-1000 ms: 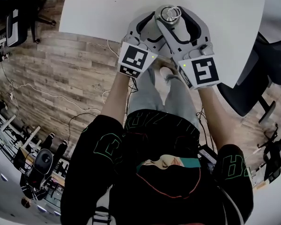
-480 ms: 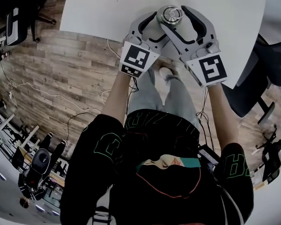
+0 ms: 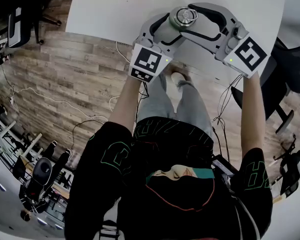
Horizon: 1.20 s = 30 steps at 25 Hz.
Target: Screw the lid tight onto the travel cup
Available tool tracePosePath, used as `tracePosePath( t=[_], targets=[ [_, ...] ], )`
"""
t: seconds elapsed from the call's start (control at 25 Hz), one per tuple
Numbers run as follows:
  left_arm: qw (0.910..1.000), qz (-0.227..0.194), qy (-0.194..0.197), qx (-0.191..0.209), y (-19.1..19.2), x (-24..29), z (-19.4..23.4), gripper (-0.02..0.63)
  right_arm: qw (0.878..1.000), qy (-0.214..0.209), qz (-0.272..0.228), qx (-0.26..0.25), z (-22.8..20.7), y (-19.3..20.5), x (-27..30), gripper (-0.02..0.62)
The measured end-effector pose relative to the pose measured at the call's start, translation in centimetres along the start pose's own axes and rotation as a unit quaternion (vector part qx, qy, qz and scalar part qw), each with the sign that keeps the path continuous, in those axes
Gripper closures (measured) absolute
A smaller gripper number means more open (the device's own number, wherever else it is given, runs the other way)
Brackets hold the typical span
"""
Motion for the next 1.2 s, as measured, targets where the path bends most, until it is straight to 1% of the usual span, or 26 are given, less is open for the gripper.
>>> tracePosePath(
  t=[0.12, 0.24, 0.28, 0.36, 0.44, 0.56, 0.68, 0.84, 0.96, 1.12, 1.2],
  targets=[
    [1.0000, 0.001, 0.000, 0.000, 0.0, 0.2, 0.0, 0.291, 1.000, -0.029, 0.005, -0.002, -0.9, 0.1, 0.2, 0.319],
    [1.0000, 0.002, 0.000, 0.000, 0.0, 0.5, 0.0, 0.291, 0.998, -0.055, -0.003, -0.002, -1.7, 0.3, 0.5, 0.358],
    [1.0000, 0.002, 0.000, 0.000, 0.0, 0.4, 0.1, 0.291, 0.998, -0.060, -0.006, -0.003, -1.8, 0.3, 0.6, 0.360],
    [1.0000, 0.001, -0.001, 0.000, 0.1, 0.1, 0.3, 0.293, 0.998, -0.054, -0.009, -0.003, -1.6, 0.1, 0.9, 0.362],
    [1.0000, 0.001, -0.001, 0.000, 0.1, -0.1, 0.4, 0.291, 0.999, -0.035, -0.013, 0.003, -1.3, 0.1, 1.1, 0.362],
    [1.0000, 0.001, -0.001, -0.002, 0.1, -0.1, 0.4, 0.291, 1.000, 0.005, -0.022, 0.019, -0.8, 0.4, 0.9, 0.362],
    [1.0000, 0.001, -0.001, -0.001, 0.0, 0.0, 0.5, 0.291, 0.998, 0.059, -0.028, 0.024, -0.2, 0.5, 0.7, 0.362],
    [1.0000, 0.001, -0.001, -0.001, 0.0, 0.0, 0.5, 0.291, 0.989, 0.139, -0.040, 0.041, 0.9, 0.8, 0.5, 0.362],
    [1.0000, 0.002, -0.002, 0.001, -0.1, -0.2, 0.4, 0.291, 0.975, 0.209, -0.048, 0.064, 2.0, 1.0, 0.4, 0.362],
    [1.0000, 0.002, -0.003, 0.001, -0.1, -0.1, 0.4, 0.291, 0.947, 0.303, -0.056, 0.085, 3.4, 1.1, 0.6, 0.362],
    [1.0000, 0.002, -0.004, 0.001, -0.1, -0.1, 0.5, 0.291, 0.936, 0.337, -0.053, 0.089, 3.9, 0.9, 0.9, 0.362]
  ],
)
Point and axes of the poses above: the fingertips, and each gripper's own axes: x forward along the fingers, z to its left, y out of its underside, the point moved 8 cm from there along -x, backward along the fingers, and after that the axes turned 15 degrees about y, right-handed, at the moved point
